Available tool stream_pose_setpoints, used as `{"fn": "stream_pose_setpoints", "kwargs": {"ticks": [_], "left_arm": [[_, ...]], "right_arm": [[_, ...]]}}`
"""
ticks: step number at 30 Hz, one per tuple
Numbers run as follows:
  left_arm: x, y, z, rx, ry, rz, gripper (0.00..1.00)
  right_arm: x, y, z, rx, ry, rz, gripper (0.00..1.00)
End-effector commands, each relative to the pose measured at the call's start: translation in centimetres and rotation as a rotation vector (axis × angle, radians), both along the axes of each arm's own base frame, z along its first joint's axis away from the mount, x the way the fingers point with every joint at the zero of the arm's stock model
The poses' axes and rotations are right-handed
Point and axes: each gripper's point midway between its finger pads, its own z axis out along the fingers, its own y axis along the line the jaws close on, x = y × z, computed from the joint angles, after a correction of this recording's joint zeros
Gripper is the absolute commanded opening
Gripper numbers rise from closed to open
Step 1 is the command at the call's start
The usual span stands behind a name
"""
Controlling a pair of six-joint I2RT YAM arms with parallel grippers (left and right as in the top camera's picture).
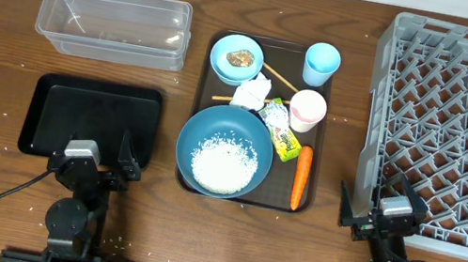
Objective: Sort waste into correct bins and load items into the dishwasher rack
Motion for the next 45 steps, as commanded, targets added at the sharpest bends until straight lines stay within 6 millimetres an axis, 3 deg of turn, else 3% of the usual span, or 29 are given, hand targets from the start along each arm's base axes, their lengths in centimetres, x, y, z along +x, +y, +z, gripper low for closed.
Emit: {"fn": "stream_pose_setpoints", "kwargs": {"ticks": [1, 31, 37, 45], "left_arm": [[-0.1, 0.0, -1.8, 0.008, 0.061, 0.001, 0.98], [-0.1, 0.3, -1.5, 0.010, 0.047, 0.017, 0.98], [-0.2, 0.4, -1.9, 0.010, 0.064, 0.024, 0.98], [0.0, -2.6, -1.2, -0.069, 0.050, -0.142, 0.98]], "right_arm": [[0.0, -0.2, -0.1, 0.004, 0.000, -0.011, 0.99], [0.0, -0.2, -0.1, 0.002, -0.002, -0.010, 0.99], [0.2, -0.8, 1.5, -0.082, -0.083, -0.039, 0.99], [-0.8, 1.1, 6.2, -0.011, -0.262, 0.073, 0.99]]}}
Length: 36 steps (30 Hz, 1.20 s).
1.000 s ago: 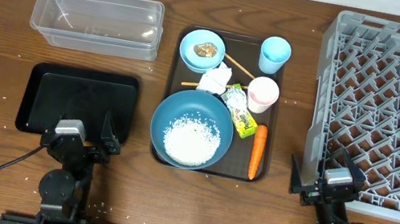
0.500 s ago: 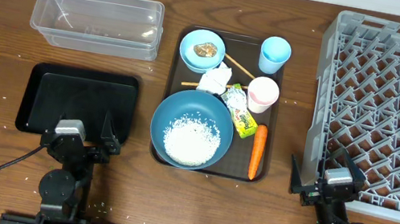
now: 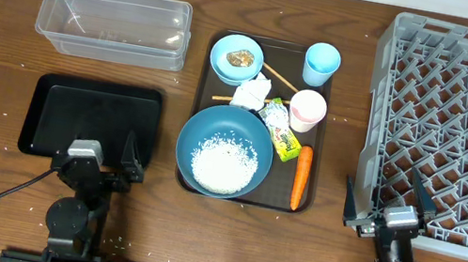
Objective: Sort waste into correct bins and load items into the dishwasher rack
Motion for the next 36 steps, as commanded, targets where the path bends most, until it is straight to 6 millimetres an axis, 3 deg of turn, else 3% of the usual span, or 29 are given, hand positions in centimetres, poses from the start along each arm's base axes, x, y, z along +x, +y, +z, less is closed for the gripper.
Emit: {"fn": "stream_pose_setpoints", "kwargs": {"ticks": [1, 4, 10, 16, 22, 25, 29, 32, 36], "left_arm": [[-0.1, -2.0, -0.7, -0.063, 0.039, -0.104, 0.98], [-0.1, -2.2, 1.0, -0.073, 0.026, -0.114, 0.98], [1.2, -2.1, 6.9, -0.058, 0.037, -0.116, 0.98], [5.8, -3.5, 12.9, -0.085, 0.182, -0.202, 0.98], [10.3, -4.5, 15.6, -0.050, 0.452, -0.210, 0.98], [12.6, -5.5, 16.4, 0.018, 0.541, -0.204, 0.98], [14.9, -9.4, 16.0, 0.074, 0.667, -0.277, 0.98], [16.5, -13.6, 13.9, 0.112, 0.743, -0.361, 0.98], [18.2, -19.0, 9.2, 0.161, 0.807, -0.456, 0.98]], "right_arm": [[-0.4, 0.6, 0.9, 0.038, -0.014, 0.049, 0.99], [-0.6, 1.0, 1.8, 0.045, -0.020, 0.074, 0.99], [0.0, 1.0, 5.0, 0.044, 0.008, 0.072, 0.99], [3.0, 1.7, 8.9, 0.036, 0.198, 0.098, 0.99], [7.7, 2.6, 10.9, -0.029, 0.472, 0.137, 0.99], [10.3, 2.8, 10.8, -0.065, 0.611, 0.142, 0.99], [13.5, 2.9, 10.4, -0.127, 0.762, 0.159, 0.99], [15.7, 3.0, 10.1, -0.122, 0.810, 0.158, 0.99], [17.3, 3.2, 8.2, -0.104, 0.859, 0.158, 0.99]]}}
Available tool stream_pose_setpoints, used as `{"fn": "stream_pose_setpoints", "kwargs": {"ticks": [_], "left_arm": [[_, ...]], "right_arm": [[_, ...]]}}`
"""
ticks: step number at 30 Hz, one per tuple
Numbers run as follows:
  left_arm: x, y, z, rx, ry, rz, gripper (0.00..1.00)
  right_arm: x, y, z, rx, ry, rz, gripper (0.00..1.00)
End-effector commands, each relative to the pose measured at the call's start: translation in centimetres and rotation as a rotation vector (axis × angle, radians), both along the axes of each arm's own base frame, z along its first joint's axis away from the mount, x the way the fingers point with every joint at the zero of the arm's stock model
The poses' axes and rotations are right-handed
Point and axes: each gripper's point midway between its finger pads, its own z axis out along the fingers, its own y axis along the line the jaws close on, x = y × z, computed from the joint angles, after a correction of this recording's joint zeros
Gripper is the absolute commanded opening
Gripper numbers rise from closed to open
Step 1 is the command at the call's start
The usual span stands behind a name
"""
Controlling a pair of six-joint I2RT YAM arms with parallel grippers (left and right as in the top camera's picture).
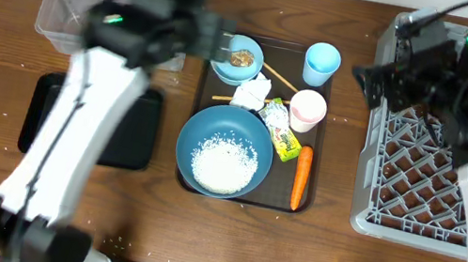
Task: Sort waste into correct bins and load items into the dishwasher rack
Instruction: 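Reach the left gripper to the pink cup and grasp it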
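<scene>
A dark tray [200, 97] holds a large blue bowl of rice [224, 151], a small blue bowl of scraps [238, 58], a blue cup [322, 63], a pink-white cup [307, 111], a carrot [302, 177], a yellow packet [283, 139], a crumpled napkin [251, 92] and chopsticks [279, 78]. My left gripper [223, 41], blurred, hangs at the small bowl's left rim with its fingers apart and nothing in them. High between the blue cup and the grey dishwasher rack [453, 187], my right gripper [372, 82] looks open and empty.
A clear plastic bin [67, 17] stands at the back left, partly hidden by my left arm. A black bin [133, 138] lies in front of it, also crossed by the arm. The rack fills the right side, my right arm above it.
Both arms have risen from their low rest at the table's front edge. The left gripper is now beside the small blue bowl, the right one by the rack's back left corner. Nothing on the tray moved.
Both arms sat folded at the front edge with grippers open, the left before the black bin, the right at the rack's front corner. They were still there later, barely shifted. Now both reach over the back half of the table, holding nothing.
</scene>
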Motion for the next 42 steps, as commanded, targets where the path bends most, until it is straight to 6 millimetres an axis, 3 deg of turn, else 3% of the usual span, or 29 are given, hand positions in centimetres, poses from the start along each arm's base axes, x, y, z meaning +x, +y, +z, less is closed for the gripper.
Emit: {"fn": "stream_pose_setpoints", "kwargs": {"ticks": [1, 8, 10, 11, 15, 19, 22, 26, 32, 42], "left_arm": [[1.1, -4.0, -4.3, 0.046, 0.063, -0.082, 0.98], [1.8, -12.6, -12.6, -0.050, 0.186, -0.258, 0.98], [2.0, -13.8, -14.0, -0.059, 0.193, -0.281, 0.98], [2.1, -14.2, -14.7, -0.056, 0.198, -0.286, 0.98], [2.1, -14.7, -16.3, -0.045, 0.222, -0.291, 0.99], [1.9, -14.9, -17.2, -0.062, 0.253, -0.261, 0.94], [1.8, -15.0, -17.3, -0.060, 0.254, -0.266, 0.83], [1.4, -15.2, -17.6, -0.054, 0.264, -0.270, 0.57], [0.7, -15.3, -19.5, -0.039, 0.297, -0.277, 0.56], [0.0, -16.2, -20.5, -0.027, 0.317, -0.298, 0.50]], "right_arm": [[0.7, -0.2, -0.3, -0.005, 0.007, 0.006, 0.99], [1.0, -1.5, -0.8, -0.017, 0.025, -0.030, 0.99], [1.2, -2.5, -1.0, -0.043, 0.027, -0.069, 0.99], [1.3, -3.1, -1.1, -0.056, 0.028, -0.089, 0.92], [1.4, -3.8, -1.2, -0.066, 0.027, -0.112, 0.82], [1.4, -3.8, -1.2, -0.065, 0.030, -0.113, 0.78], [1.2, -3.8, -1.3, -0.055, 0.043, -0.122, 0.77], [1.1, -3.8, -1.5, -0.028, 0.066, -0.147, 0.75], [0.7, -3.8, -1.9, -0.012, 0.096, -0.163, 0.80], [0.3, -3.7, -2.2, 0.016, 0.131, -0.188, 0.81]]}}
